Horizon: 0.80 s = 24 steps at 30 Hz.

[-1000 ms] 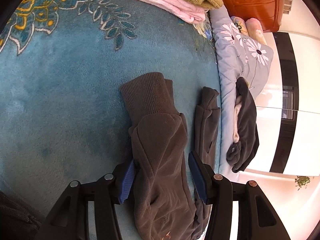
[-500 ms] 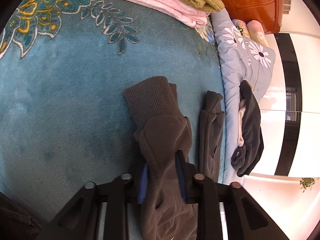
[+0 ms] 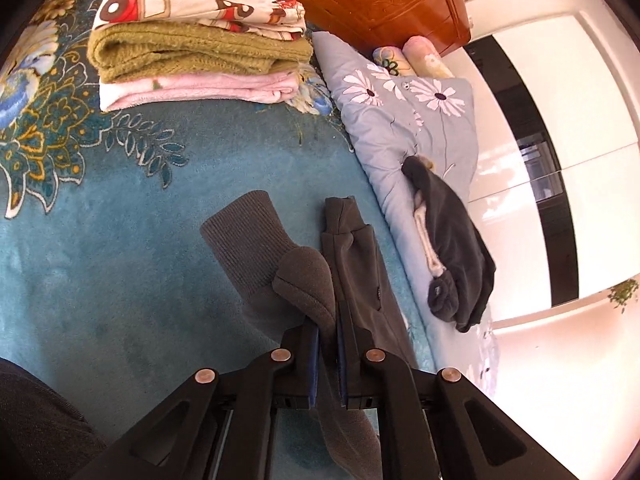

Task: Fold clothes
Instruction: 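Grasp the elastic waistband edge with the right tool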

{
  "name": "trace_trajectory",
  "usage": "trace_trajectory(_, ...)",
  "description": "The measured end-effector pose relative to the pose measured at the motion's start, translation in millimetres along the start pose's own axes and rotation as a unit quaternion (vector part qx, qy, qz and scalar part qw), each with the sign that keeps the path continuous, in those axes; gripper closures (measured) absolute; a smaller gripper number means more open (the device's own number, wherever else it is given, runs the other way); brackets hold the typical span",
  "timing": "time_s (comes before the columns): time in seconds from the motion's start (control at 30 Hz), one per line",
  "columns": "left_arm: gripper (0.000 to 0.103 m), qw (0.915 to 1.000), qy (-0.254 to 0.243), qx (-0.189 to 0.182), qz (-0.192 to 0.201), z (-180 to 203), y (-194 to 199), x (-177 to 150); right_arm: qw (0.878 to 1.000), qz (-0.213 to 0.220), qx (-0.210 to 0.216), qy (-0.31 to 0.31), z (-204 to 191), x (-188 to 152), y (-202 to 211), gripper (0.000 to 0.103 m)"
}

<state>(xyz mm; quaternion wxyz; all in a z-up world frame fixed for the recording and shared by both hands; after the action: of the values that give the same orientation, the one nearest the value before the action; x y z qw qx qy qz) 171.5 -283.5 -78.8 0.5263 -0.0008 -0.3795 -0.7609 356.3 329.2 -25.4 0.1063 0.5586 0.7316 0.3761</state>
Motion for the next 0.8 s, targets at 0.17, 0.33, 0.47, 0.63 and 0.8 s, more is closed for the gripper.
trace_trajectory(0.17, 0.095, 0.9981, -0.032, 0.046, -0.025, 30, -29, 6, 0.999, 0.013, 0.015, -0.026, 10, 32, -19, 0.097)
trace_trajectory(0.33, 0.095, 0.9947, -0.052, 0.076, -0.046, 66, -79, 11, 1.000, 0.009, 0.019, -0.018, -6, 76, -58, 0.097)
trace_trajectory(0.47, 0.095, 0.9892, -0.088, 0.097, -0.066, 98, -126, 17, 1.000, 0.011, 0.013, 0.003, -25, 107, -92, 0.097)
trace_trajectory(0.63, 0.095, 0.9788, -0.151, 0.096, -0.099, 138, -183, 23, 1.000, 0.014, 0.006, 0.002, -37, 139, -141, 0.097)
trace_trajectory(0.8, 0.082, 0.9757, -0.147, 0.083, -0.140, 147, -228, 21, 0.999, 0.020, -0.016, -0.025, -30, 153, -182, 0.097)
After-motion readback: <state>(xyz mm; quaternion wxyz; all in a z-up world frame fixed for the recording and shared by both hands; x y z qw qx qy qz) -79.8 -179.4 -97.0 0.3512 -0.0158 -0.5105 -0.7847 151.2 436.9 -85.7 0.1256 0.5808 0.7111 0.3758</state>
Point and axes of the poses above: each gripper's, at about its wrist camera, not at the fingertips, and y roughly against the way its jaws point, z to its right, x to its top, the point moved 4 cm from there along -y, roughly the way its jaws point, and after that the axes turned 15 degrees about z, right-handed, at the moved point
